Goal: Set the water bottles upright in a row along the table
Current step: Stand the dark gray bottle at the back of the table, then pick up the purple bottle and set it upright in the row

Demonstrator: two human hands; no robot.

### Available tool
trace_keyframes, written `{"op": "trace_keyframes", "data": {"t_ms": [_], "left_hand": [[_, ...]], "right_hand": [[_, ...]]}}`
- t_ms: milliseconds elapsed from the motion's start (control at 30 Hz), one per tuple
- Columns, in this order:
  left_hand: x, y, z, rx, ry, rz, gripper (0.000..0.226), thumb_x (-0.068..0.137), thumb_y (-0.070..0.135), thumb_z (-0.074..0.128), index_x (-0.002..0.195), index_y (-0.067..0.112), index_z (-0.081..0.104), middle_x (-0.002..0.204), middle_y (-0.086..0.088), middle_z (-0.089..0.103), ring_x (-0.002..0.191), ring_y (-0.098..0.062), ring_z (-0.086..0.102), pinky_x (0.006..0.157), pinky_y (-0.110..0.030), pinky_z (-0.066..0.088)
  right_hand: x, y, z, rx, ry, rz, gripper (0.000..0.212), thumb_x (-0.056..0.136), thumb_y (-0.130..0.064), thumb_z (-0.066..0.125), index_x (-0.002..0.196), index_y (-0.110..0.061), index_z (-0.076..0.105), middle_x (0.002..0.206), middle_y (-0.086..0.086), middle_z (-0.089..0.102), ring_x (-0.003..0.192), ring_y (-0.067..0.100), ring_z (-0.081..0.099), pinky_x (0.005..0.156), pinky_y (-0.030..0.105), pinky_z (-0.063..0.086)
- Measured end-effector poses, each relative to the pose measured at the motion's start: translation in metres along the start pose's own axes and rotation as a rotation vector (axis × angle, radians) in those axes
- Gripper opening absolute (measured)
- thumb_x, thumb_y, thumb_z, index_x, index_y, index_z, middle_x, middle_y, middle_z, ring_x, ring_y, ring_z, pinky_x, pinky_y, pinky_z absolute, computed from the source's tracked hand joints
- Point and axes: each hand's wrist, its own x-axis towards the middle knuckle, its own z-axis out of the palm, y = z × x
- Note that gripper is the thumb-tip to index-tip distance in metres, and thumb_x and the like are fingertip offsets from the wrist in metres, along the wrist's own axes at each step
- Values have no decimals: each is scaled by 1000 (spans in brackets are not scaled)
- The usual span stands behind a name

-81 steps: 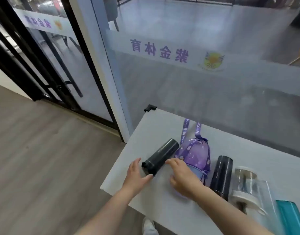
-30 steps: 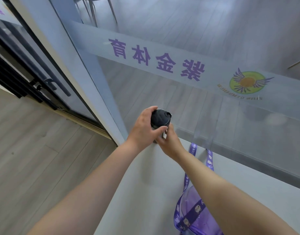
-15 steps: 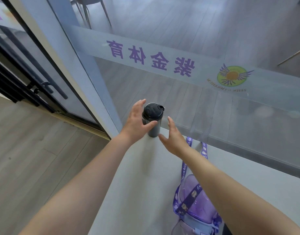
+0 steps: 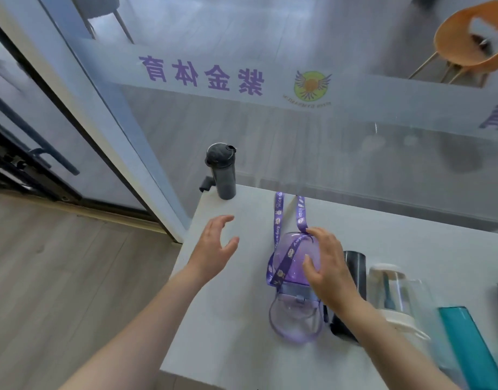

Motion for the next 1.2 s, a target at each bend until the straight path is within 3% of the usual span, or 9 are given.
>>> {"op": "trace_keyframes", "data": {"t_ms": [167,433,567,667,733,900,1033,1133,1200], "left_hand": [[-46,-10,45,-86,-174,-90,49,94,26,60,139,29,41,143,8,42,120,-6,45,96,-20,39],[-90,-10,93,-284,-345,-193,71,90,23,65,148,36,27,149,8,33,123,-15,45,96,-29,45],[-98,-8,107,-344,-368,-226,77,90,22,65,149,42,20,147,9,32,126,-18,51,98,-33,48],[-101,-5,113,-399,-365,-255,77,91,20,64,149,42,18,142,7,36,123,-17,55,95,-30,49],[-102,-3,116,-414,-346,-262,75,91,18,64,148,39,20,141,3,43,122,-18,55,96,-30,49],[-108,3,119,-394,-285,-268,65,92,16,63,144,34,29,125,0,57,107,-18,61,84,-23,49],[-120,5,119,-335,-254,-286,52,92,14,59,139,27,39,112,2,63,100,-20,65,83,-31,50],[-135,11,119,-341,-224,-297,49,91,12,57,135,27,44,104,5,65,91,-17,65,76,-26,48],[-146,16,118,-369,-200,-288,47,92,11,56,136,26,44,103,5,65,88,-15,64,75,-25,47]], "right_hand": [[-62,24,4,55,20,147,63,85,1,62,143,-10,38,147,6,39,139,20,34,116,41,28],[-118,41,24,169,-100,380,79,88,-25,66,149,-36,16,152,-12,26,138,-3,25,111,18,20],[-119,45,31,274,-121,503,86,83,-37,70,151,-35,17,154,-9,29,139,3,30,113,26,27],[-116,45,33,368,-154,553,88,80,-42,70,148,-47,14,150,-9,36,138,8,37,113,37,35],[-114,45,33,407,-179,570,87,81,-39,71,143,-53,12,144,-12,42,135,8,41,111,35,38],[-116,45,30,324,-237,565,80,84,-41,68,150,-35,22,143,-11,43,126,9,49,106,36,43],[-128,41,24,232,-235,548,60,89,-28,60,144,-26,38,134,-1,53,86,10,61,82,26,50],[-138,37,16,199,-226,563,56,89,-13,52,144,-23,41,133,0,54,83,1,57,78,20,41],[-144,34,9,208,-193,551,56,88,-9,50,142,-22,44,127,1,58,85,7,59,75,16,40]]}}
